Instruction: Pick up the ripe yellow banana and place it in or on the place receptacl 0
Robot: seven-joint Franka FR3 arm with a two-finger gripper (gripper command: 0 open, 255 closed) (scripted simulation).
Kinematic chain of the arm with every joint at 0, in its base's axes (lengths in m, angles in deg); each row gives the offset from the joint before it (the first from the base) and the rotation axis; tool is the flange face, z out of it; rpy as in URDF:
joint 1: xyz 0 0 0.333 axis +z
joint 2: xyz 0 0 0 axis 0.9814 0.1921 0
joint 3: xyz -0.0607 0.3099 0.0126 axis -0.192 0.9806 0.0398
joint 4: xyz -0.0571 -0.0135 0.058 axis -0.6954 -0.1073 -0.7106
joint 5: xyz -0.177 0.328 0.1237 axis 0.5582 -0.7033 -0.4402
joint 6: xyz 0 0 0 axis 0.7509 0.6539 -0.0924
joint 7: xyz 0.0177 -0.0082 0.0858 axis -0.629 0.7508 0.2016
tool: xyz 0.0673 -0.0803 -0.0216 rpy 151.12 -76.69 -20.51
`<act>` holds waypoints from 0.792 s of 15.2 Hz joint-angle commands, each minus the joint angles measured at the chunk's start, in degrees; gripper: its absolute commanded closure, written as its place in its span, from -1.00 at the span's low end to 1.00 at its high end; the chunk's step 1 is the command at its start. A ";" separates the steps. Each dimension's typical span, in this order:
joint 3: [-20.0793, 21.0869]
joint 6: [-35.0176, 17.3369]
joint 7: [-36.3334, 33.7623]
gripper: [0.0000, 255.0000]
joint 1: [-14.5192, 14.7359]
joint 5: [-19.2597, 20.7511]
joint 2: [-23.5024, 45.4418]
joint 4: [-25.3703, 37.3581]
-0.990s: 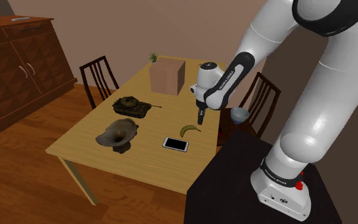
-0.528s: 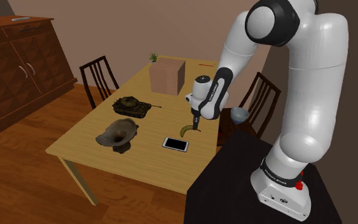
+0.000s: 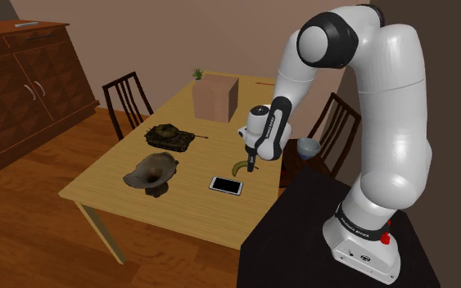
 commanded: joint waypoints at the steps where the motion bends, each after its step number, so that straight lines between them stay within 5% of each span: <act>1: -0.05 -0.22 -0.03 -1.00 0.02 0.01 0.33 0.14; 6: -0.05 -0.21 -0.02 -1.00 0.02 0.01 0.31 0.13; 7: -0.05 -0.21 -0.02 1.00 0.02 0.01 0.31 0.13; 12: -0.02 -0.20 -0.10 1.00 0.11 -0.04 0.45 0.27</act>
